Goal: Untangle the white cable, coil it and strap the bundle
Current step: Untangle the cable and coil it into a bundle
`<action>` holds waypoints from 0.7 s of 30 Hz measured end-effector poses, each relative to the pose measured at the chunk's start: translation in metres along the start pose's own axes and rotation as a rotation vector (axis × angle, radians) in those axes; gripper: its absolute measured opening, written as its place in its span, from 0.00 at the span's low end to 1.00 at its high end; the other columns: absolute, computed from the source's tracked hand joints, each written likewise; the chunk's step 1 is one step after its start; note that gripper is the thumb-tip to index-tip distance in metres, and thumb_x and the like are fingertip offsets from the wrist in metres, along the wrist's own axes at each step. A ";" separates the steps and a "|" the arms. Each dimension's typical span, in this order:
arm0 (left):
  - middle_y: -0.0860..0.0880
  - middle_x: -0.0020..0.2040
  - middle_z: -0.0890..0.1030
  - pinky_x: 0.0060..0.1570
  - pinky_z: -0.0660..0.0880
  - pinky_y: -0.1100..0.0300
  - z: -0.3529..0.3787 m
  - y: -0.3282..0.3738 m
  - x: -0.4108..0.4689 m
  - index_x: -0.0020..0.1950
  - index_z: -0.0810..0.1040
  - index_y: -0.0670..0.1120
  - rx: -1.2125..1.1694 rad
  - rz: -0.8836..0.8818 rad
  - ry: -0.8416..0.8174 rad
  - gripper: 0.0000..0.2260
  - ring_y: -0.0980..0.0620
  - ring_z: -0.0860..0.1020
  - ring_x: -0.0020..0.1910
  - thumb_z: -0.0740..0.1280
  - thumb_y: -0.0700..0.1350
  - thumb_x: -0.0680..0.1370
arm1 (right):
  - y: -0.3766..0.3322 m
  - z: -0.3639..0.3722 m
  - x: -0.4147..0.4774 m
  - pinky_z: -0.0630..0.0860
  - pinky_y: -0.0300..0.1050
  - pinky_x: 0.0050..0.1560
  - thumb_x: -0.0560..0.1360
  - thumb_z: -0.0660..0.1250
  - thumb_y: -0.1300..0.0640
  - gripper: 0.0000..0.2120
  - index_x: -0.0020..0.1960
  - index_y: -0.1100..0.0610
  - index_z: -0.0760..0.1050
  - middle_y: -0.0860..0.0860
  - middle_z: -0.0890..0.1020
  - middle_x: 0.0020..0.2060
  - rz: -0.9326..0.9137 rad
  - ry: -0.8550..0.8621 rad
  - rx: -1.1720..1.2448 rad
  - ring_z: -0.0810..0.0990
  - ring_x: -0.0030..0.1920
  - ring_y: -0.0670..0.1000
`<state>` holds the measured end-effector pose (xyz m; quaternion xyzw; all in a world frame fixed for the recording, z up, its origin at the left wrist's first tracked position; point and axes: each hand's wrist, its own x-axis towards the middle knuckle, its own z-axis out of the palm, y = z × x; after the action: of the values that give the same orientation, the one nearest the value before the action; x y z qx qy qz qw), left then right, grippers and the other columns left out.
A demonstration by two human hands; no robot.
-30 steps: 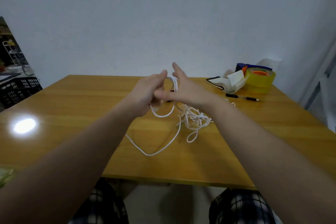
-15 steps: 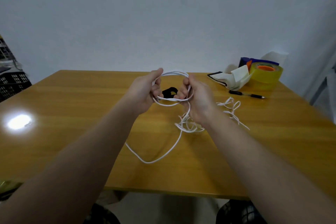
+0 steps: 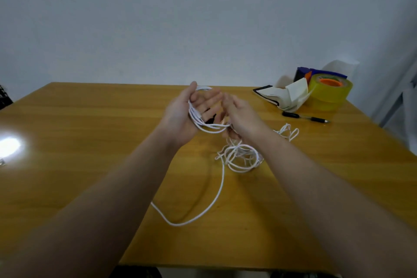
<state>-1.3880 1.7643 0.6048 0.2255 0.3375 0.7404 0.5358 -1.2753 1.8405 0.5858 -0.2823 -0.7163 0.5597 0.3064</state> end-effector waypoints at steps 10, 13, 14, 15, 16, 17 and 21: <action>0.34 0.66 0.74 0.67 0.70 0.51 -0.020 0.028 0.003 0.37 0.67 0.42 0.054 0.165 0.141 0.17 0.43 0.71 0.68 0.55 0.49 0.83 | 0.002 -0.025 -0.014 0.75 0.43 0.44 0.77 0.65 0.57 0.07 0.52 0.54 0.80 0.47 0.67 0.21 0.038 -0.242 -0.015 0.68 0.26 0.45; 0.34 0.69 0.70 0.65 0.71 0.53 -0.022 0.026 -0.001 0.39 0.68 0.41 0.096 0.190 0.223 0.18 0.43 0.70 0.70 0.54 0.52 0.83 | -0.002 -0.023 -0.020 0.72 0.47 0.47 0.74 0.68 0.62 0.07 0.52 0.58 0.79 0.50 0.76 0.28 0.087 -0.268 0.085 0.75 0.33 0.47; 0.34 0.69 0.70 0.63 0.72 0.54 -0.023 0.026 -0.002 0.39 0.69 0.41 0.091 0.198 0.247 0.19 0.43 0.70 0.70 0.53 0.53 0.82 | -0.004 -0.022 -0.021 0.72 0.47 0.50 0.74 0.67 0.63 0.09 0.54 0.59 0.78 0.52 0.80 0.35 0.089 -0.280 0.097 0.78 0.39 0.49; 0.34 0.69 0.70 0.61 0.73 0.54 -0.023 0.026 -0.003 0.39 0.68 0.42 0.081 0.199 0.262 0.19 0.43 0.70 0.70 0.53 0.54 0.82 | -0.005 -0.020 -0.023 0.73 0.49 0.52 0.75 0.66 0.64 0.09 0.56 0.60 0.77 0.54 0.81 0.40 0.089 -0.287 0.119 0.80 0.43 0.50; 0.34 0.68 0.71 0.60 0.73 0.54 -0.023 0.026 -0.005 0.38 0.67 0.42 0.076 0.200 0.272 0.20 0.43 0.70 0.70 0.53 0.55 0.82 | -0.007 -0.017 -0.025 0.76 0.48 0.50 0.77 0.64 0.64 0.09 0.57 0.60 0.76 0.54 0.81 0.42 0.092 -0.277 0.148 0.81 0.41 0.50; 0.35 0.67 0.73 0.59 0.73 0.54 -0.022 0.026 -0.007 0.37 0.66 0.43 0.075 0.197 0.276 0.20 0.43 0.70 0.70 0.52 0.56 0.82 | -0.009 -0.014 -0.028 0.79 0.45 0.42 0.78 0.62 0.64 0.09 0.57 0.60 0.76 0.53 0.79 0.38 0.093 -0.254 0.161 0.79 0.35 0.48; 0.39 0.67 0.74 0.60 0.71 0.46 -0.011 0.028 -0.013 0.35 0.64 0.46 0.113 0.185 0.217 0.20 0.46 0.68 0.71 0.52 0.59 0.81 | -0.008 -0.007 -0.028 0.68 0.40 0.34 0.81 0.57 0.57 0.12 0.60 0.52 0.77 0.46 0.76 0.36 -0.110 -0.072 -0.682 0.74 0.35 0.44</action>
<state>-1.4095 1.7434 0.6185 0.2041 0.4124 0.7865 0.4120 -1.2520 1.8223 0.5912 -0.3096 -0.8865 0.2805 0.1989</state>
